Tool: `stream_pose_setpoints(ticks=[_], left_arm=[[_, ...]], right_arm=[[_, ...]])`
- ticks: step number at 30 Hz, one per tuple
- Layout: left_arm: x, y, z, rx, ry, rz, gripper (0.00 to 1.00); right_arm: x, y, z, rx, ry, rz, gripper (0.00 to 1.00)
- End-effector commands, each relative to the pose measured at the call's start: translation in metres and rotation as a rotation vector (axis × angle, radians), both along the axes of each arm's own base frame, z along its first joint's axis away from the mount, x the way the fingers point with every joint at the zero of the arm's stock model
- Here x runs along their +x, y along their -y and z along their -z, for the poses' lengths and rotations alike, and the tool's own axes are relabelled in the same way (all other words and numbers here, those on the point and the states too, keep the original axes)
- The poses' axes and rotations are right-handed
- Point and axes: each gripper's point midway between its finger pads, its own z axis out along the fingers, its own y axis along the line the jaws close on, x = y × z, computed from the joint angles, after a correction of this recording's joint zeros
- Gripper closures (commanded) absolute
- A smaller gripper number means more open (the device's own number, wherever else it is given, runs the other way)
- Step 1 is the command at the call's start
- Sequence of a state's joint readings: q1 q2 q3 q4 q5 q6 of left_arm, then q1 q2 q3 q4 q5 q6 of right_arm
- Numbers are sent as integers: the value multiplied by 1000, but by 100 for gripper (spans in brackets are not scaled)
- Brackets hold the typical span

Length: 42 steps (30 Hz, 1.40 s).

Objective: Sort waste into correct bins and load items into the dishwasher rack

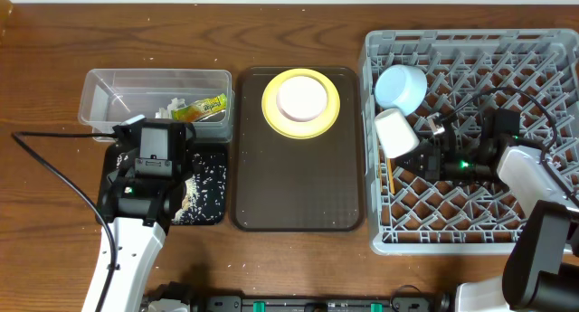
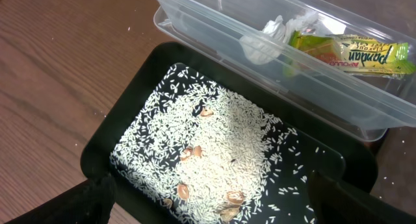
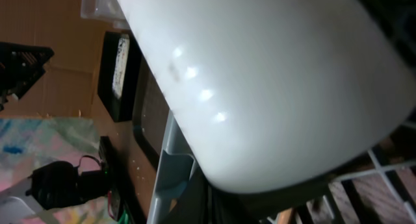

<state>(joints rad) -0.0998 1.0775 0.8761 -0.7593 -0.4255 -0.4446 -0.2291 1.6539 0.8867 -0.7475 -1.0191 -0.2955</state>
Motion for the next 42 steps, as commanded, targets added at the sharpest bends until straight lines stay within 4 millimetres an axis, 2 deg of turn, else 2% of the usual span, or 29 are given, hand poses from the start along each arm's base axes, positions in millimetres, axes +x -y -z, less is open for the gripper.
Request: stream_pose_setpoints(ticks=[1, 3, 8, 13, 16, 19, 22, 25, 29, 32, 37, 42], left_arm=[[2, -4, -7, 14, 14, -11, 4], [2, -4, -7, 14, 14, -11, 4], [2, -4, -7, 14, 14, -11, 4], [2, -4, -7, 14, 14, -11, 4], [2, -4, -7, 14, 14, -11, 4], [2, -4, -7, 14, 14, -11, 4], [2, -4, -7, 15, 14, -11, 4], [2, -4, -7, 14, 14, -11, 4], [2, -4, -7, 14, 14, -11, 4], [2, -4, -7, 15, 14, -11, 4], [2, -4, -7, 14, 14, -11, 4], [2, -4, -7, 14, 14, -11, 4]], right_arm=[[-6, 21, 21, -114, -81, 52, 95], [-9, 29, 29, -165, -139, 86, 95], [-18, 60, 54, -330, -349, 258, 84], [-29, 88, 70, -498, -475, 382, 74], [-29, 101, 75, -555, -525, 474, 66], [-24, 104, 75, -565, -512, 498, 59], [-21, 109, 73, -583, -495, 508, 57], [-15, 111, 65, -588, -468, 512, 55], [-2, 112, 43, -600, -397, 490, 51], [11, 109, 16, -617, -319, 449, 45], [31, 93, -26, -672, -180, 377, 44], [33, 84, -34, -788, -132, 340, 43]])
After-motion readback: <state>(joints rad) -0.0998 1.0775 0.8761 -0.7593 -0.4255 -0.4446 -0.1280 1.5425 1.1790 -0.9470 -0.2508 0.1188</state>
